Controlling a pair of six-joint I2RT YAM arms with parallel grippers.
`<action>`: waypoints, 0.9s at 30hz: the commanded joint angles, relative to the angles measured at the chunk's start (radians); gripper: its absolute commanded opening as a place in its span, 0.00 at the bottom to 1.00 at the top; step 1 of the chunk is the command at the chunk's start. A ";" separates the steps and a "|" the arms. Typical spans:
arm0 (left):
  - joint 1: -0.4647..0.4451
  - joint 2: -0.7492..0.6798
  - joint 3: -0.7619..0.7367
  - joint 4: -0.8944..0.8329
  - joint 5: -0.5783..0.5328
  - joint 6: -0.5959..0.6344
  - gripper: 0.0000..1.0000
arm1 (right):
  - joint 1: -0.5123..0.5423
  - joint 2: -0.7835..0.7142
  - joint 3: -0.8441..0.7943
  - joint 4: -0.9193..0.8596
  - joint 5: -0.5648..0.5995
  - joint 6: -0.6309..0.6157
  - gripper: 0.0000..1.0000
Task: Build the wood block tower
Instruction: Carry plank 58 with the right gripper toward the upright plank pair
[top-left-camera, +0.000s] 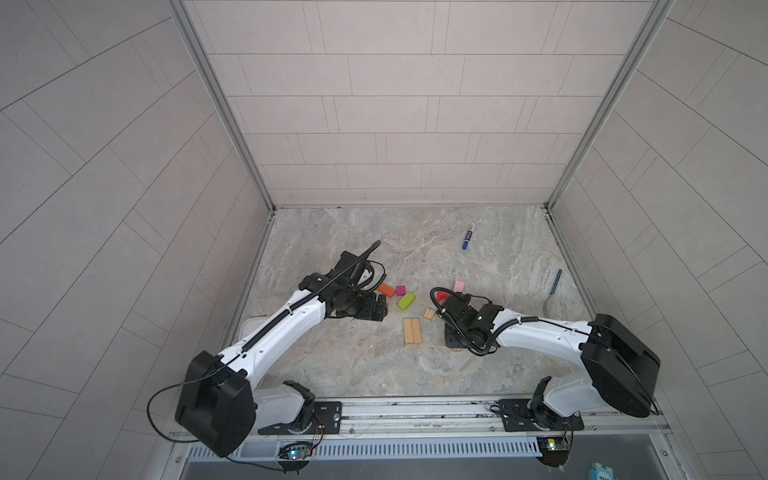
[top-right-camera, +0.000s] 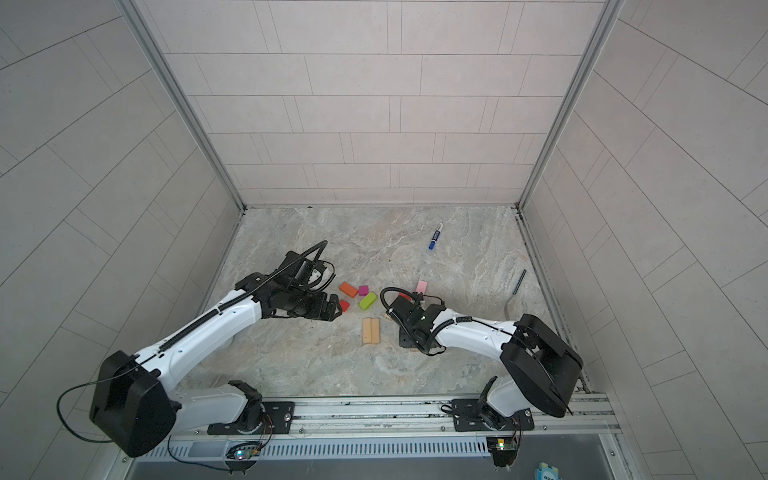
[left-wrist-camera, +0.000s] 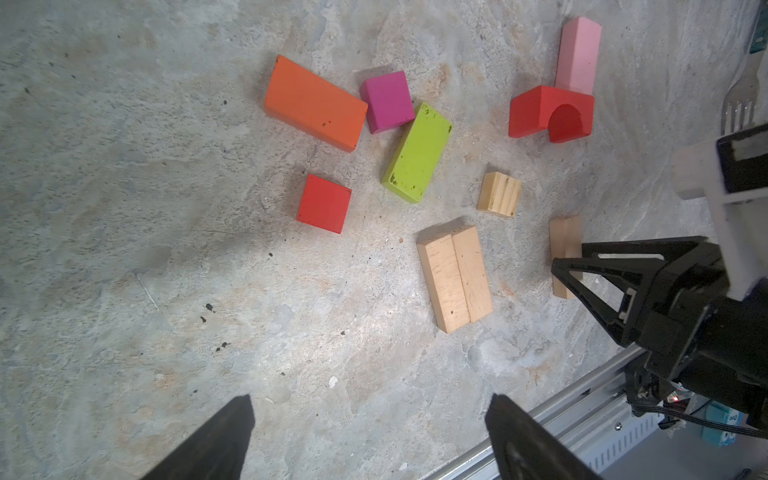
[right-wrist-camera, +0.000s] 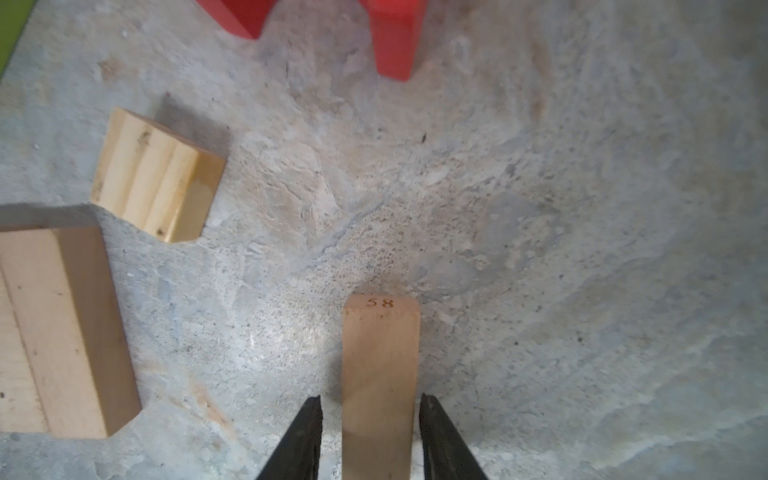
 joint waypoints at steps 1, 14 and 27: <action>0.006 0.008 0.000 -0.007 -0.003 0.010 0.94 | 0.006 0.001 -0.008 -0.026 0.010 0.001 0.40; 0.008 0.010 -0.001 -0.005 -0.003 0.010 0.94 | 0.020 0.026 0.037 -0.066 0.022 -0.035 0.08; 0.007 0.001 -0.004 -0.008 -0.004 0.010 0.94 | 0.103 0.163 0.172 -0.066 -0.019 -0.078 0.07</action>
